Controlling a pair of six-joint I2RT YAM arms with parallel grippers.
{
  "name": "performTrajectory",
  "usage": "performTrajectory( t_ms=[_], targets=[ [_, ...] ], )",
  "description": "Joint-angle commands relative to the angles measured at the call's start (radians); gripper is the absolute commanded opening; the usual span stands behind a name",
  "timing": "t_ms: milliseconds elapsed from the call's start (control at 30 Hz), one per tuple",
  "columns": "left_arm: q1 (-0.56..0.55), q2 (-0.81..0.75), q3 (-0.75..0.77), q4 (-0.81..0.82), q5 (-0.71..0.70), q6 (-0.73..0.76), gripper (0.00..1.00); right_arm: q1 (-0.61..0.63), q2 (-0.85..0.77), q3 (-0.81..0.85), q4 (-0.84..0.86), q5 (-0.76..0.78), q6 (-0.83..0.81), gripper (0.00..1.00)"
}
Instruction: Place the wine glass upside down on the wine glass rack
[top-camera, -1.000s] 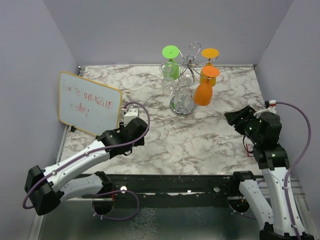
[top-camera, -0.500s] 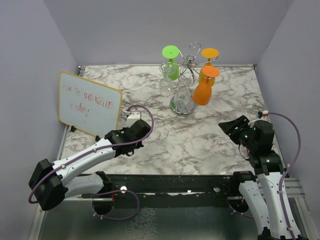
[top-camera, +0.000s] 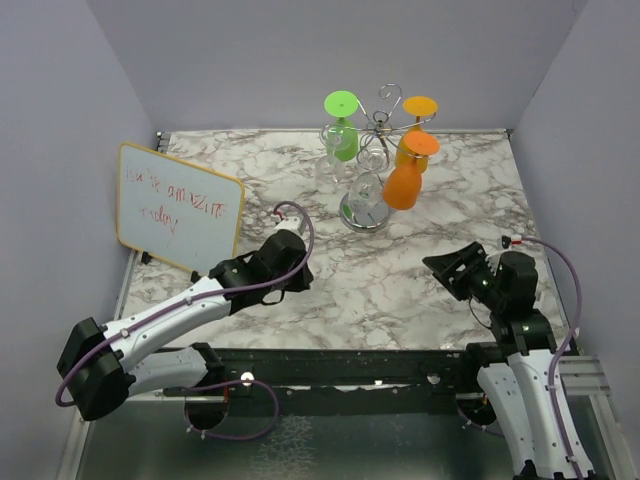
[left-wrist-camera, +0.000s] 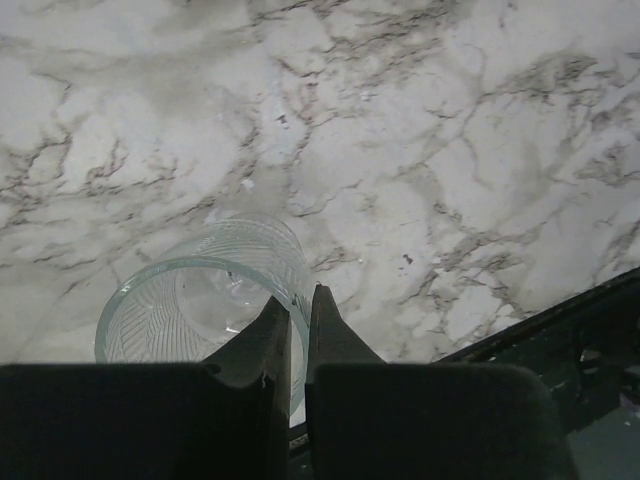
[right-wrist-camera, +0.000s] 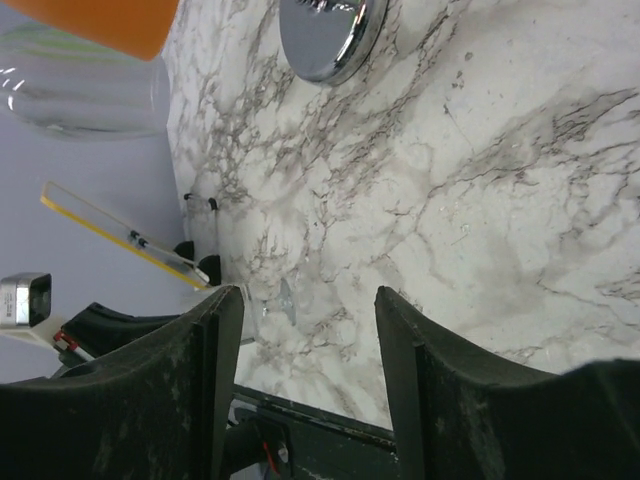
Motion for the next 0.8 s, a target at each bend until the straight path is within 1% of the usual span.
performTrajectory(
  t_ms=[0,133,233,300,467,567,667,767],
  targets=[
    [-0.038,-0.004,0.032,0.220,0.069,-0.010,0.00,-0.003,-0.040,-0.044,0.082,-0.117,0.067,0.65],
    [-0.111,0.000,-0.010,0.379,0.005,-0.041,0.00,-0.002,-0.126,-0.063,0.096,-0.135,0.115,0.77],
    [-0.180,0.016,-0.043,0.496,-0.083,-0.046,0.00,-0.003,-0.184,-0.061,0.077,-0.140,0.143,0.81],
    [-0.210,0.038,-0.052,0.558,-0.122,-0.045,0.00,-0.002,-0.212,-0.056,0.053,-0.146,0.157,0.82],
    [-0.267,0.080,-0.063,0.715,-0.154,-0.039,0.00,-0.002,-0.246,-0.041,-0.020,-0.151,0.180,0.84],
    [-0.294,0.108,-0.050,0.760,-0.188,-0.045,0.00,-0.003,-0.272,-0.041,-0.045,-0.153,0.210,0.84],
    [-0.311,0.127,-0.042,0.807,-0.202,-0.058,0.00,-0.003,-0.299,-0.069,-0.027,-0.182,0.270,0.84],
    [-0.326,0.134,-0.034,0.839,-0.235,-0.068,0.00,-0.002,-0.314,-0.109,0.029,-0.216,0.331,0.85]
  ],
)
